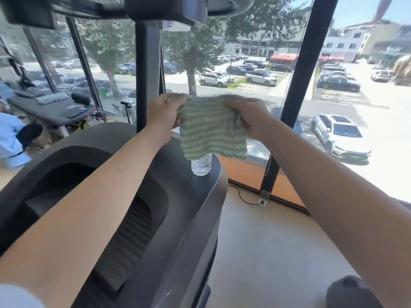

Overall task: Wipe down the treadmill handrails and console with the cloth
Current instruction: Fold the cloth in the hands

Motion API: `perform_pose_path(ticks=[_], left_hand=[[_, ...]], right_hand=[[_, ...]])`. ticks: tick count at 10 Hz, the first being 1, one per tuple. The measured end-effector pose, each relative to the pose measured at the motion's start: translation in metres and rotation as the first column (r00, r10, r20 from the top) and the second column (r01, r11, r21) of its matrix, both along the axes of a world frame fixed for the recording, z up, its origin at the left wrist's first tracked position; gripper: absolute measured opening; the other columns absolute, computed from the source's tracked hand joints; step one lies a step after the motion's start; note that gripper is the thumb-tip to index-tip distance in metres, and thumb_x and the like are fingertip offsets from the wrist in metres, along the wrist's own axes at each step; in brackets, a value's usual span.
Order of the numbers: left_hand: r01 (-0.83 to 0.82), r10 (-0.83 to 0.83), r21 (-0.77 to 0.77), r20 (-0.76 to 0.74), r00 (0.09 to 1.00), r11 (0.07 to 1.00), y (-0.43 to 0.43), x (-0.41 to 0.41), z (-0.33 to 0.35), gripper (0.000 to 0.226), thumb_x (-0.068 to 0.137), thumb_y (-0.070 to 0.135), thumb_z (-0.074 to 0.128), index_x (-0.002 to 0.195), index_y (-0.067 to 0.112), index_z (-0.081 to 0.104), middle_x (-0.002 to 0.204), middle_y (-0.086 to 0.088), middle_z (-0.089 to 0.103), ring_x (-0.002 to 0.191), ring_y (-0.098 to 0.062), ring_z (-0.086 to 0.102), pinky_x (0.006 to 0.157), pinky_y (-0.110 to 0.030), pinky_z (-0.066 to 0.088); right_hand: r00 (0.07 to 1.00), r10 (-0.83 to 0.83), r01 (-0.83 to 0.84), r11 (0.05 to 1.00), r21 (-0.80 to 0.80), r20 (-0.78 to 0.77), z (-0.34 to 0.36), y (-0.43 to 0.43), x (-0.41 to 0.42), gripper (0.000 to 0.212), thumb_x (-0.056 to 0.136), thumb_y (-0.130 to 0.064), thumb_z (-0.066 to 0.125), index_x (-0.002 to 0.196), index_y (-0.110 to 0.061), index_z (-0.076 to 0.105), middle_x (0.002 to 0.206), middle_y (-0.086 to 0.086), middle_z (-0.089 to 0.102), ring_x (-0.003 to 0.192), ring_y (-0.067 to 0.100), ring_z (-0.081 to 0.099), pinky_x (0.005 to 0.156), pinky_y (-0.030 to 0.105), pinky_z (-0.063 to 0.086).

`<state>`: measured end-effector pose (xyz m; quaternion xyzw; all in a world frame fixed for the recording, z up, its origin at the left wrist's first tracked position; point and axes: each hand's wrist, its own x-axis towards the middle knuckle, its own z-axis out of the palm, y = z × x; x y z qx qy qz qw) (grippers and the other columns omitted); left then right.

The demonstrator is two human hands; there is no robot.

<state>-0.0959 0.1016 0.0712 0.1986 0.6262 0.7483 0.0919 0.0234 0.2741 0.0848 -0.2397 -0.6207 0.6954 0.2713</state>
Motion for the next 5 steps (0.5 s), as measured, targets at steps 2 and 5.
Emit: perform_pose_path(ticks=[2,5], left_hand=[[-0.024,0.024,-0.037,0.014,1.000,0.999,0.030,-0.059,0.029,0.016,0.089,0.017,0.078,0.088,0.012,0.064,0.065,-0.002,0.060,0.046,-0.010,0.050,0.043,-0.021,0.037],[0.001,0.005,-0.259,0.024,1.000,0.966,0.041,-0.063,-0.024,0.030,0.091,0.018,0.073,0.119,0.017,0.064,0.093,0.002,0.060,0.082,-0.012,0.057,0.091,-0.034,0.054]], right_hand=[[0.996,-0.062,0.061,0.998,0.011,0.072,0.023,0.014,-0.052,0.029,0.085,-0.012,0.080,0.108,-0.002,0.066,0.085,0.005,0.064,0.064,0.015,0.060,0.052,0.022,0.056],[0.978,-0.027,0.007,0.996,0.092,0.208,-0.026,0.028,-0.039,0.031,0.086,-0.001,0.076,0.115,-0.002,0.064,0.102,0.017,0.070,0.083,0.026,0.067,0.072,0.036,0.064]])
